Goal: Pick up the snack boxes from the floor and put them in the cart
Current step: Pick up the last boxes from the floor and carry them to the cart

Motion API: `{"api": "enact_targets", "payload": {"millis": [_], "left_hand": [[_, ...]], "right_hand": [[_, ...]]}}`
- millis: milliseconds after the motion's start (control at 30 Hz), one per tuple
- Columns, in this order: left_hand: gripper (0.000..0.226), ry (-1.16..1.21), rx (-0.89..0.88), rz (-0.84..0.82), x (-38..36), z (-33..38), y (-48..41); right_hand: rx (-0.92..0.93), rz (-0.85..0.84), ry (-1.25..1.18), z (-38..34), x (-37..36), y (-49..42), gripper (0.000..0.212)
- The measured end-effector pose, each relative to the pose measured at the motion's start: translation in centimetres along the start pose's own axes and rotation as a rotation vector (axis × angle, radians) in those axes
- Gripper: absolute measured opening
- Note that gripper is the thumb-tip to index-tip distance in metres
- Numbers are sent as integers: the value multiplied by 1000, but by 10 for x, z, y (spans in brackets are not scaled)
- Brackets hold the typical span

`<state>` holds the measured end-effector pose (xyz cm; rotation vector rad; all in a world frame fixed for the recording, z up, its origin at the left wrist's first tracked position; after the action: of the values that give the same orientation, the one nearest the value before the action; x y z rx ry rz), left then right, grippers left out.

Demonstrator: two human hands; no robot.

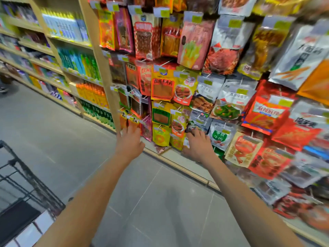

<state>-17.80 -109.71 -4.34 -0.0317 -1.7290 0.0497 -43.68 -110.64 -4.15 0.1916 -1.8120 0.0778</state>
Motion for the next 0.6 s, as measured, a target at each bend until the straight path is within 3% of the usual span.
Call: {"api": "enact_targets", "payload": {"millis": [333,600], "left_hand": [[53,-18,-374,39,62,236,-38],[54,17,-681,147,97,385,-16]], "right_hand": [[-319,133,-21,195,75,97,57],[-600,205,-50,294,99,196,62]]}}
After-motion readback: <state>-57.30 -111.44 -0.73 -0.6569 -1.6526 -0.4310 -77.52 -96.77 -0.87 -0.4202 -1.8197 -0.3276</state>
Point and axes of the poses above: each hand's wrist, its own y-axis away from the middle knuckle, its own x-axis out of the back of the hand, z = x × y, the point moved 1 cm from there along -y, towards the middle knuckle, and after that the axes turned 12 degrees about -y, right-handed, at the moved point
